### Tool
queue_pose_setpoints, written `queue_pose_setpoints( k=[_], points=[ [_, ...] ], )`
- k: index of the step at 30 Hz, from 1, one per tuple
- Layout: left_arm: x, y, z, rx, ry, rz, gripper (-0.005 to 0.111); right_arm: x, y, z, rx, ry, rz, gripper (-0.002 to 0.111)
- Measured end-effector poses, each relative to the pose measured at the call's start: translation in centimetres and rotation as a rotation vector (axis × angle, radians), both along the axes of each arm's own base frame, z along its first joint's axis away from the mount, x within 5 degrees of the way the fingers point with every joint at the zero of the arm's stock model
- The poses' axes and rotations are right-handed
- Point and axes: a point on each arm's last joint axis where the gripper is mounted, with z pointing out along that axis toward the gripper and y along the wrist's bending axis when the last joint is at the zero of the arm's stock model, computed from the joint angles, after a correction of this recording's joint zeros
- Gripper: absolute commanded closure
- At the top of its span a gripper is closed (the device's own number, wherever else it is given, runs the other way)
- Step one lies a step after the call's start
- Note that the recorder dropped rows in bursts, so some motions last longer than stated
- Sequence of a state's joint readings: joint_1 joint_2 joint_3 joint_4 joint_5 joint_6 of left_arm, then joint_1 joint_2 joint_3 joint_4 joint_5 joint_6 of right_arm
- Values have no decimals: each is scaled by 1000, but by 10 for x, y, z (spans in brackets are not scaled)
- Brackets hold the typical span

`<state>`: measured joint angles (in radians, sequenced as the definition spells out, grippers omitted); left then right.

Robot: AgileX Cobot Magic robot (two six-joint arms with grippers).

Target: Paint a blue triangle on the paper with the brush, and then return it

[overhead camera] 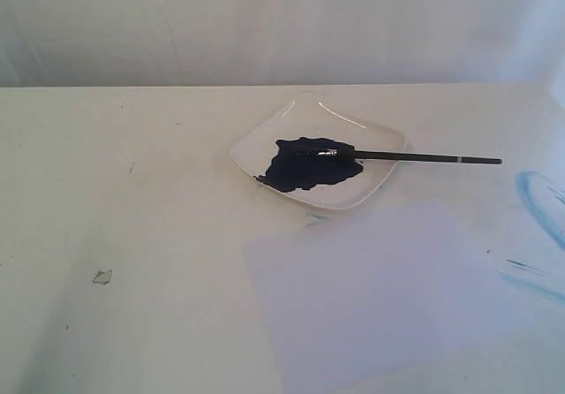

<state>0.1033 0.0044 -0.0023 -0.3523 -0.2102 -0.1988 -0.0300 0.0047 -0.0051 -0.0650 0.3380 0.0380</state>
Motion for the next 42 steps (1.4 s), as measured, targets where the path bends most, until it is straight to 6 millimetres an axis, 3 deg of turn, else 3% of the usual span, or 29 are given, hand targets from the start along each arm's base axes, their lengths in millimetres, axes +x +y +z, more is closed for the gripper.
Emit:
queue_pose_setpoints(
  k=[10, 14, 18, 21, 25, 31, 37, 42],
  points=[
    [-1, 2, 4, -73, -55, 13, 107, 0, 0, 0, 0, 0, 0, 108],
    [-1, 2, 8, 21, -74, 20, 107, 0, 0, 0, -1, -2, 0, 108],
    [0, -2, 33, 178, -114, 4, 107, 2, 4, 7, 185, -84, 0, 108],
    [6, -8, 67, 250, -182, -57, 107, 3, 4, 16, 284, -186, -4, 108],
    [36, -23, 105, 347, -207, -242, 107, 3, 3, 26, 350, -302, -8, 108],
    [106, -35, 132, 408, -161, -467, 107, 2, 1, 34, 378, -388, -11, 108],
    [173, -46, 119, 459, -94, -701, 107, 1, 0, 39, 393, -443, -13, 108],
    [200, -63, 92, 533, -19, -892, 107, 1, 0, 39, 467, -445, -17, 108]
  ],
)
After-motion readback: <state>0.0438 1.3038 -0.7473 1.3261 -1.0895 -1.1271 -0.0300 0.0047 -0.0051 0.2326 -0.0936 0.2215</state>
